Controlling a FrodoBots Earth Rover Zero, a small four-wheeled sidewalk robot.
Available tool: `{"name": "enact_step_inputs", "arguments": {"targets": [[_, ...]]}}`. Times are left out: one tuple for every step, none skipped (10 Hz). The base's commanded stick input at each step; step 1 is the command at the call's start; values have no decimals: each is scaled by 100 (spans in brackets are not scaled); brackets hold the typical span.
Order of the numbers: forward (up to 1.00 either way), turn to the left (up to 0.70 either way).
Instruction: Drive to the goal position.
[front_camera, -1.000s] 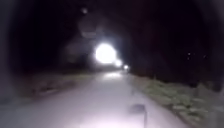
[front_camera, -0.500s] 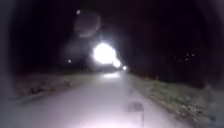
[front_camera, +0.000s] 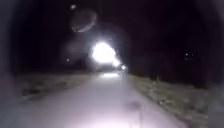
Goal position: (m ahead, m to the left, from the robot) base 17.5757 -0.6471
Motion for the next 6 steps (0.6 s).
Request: {"name": "enact_step_inputs", "arguments": {"targets": [[100, 0], [100, 0], [100, 0], [100, 0], [100, 0], [100, 0]]}}
